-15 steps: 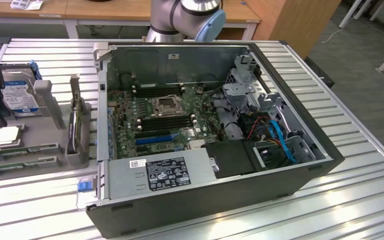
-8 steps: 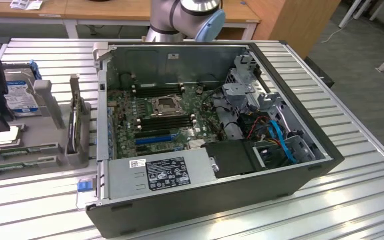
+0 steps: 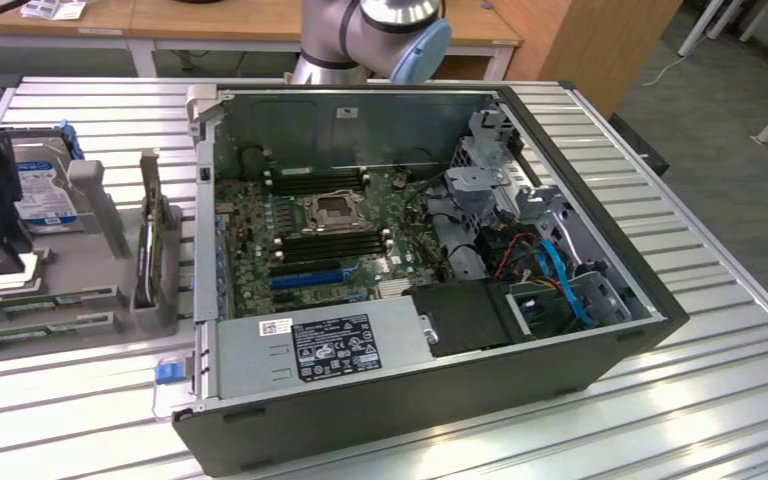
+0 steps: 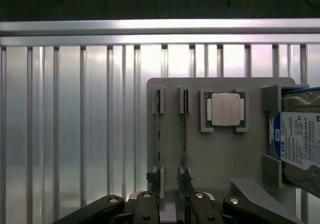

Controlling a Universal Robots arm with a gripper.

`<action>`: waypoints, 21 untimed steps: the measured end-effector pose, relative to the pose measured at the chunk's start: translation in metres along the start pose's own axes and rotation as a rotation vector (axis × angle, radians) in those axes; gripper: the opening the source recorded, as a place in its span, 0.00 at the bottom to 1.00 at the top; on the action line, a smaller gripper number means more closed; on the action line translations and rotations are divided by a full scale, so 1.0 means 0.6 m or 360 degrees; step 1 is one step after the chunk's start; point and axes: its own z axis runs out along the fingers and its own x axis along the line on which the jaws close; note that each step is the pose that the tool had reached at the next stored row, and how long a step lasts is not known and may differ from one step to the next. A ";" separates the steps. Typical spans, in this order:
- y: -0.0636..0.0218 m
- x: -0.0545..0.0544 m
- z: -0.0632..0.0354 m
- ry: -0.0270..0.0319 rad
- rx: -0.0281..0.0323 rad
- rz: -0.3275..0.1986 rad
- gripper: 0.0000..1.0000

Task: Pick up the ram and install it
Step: 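Pick up the ram and move it above insertion slot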

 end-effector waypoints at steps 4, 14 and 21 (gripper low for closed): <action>0.002 0.000 0.012 -0.00003 -0.00004 0.0013 0.30; 0.006 -0.001 0.043 -0.00009 -0.00011 0.0040 0.30; 0.008 -0.002 0.064 -0.00011 -0.00017 0.0058 0.30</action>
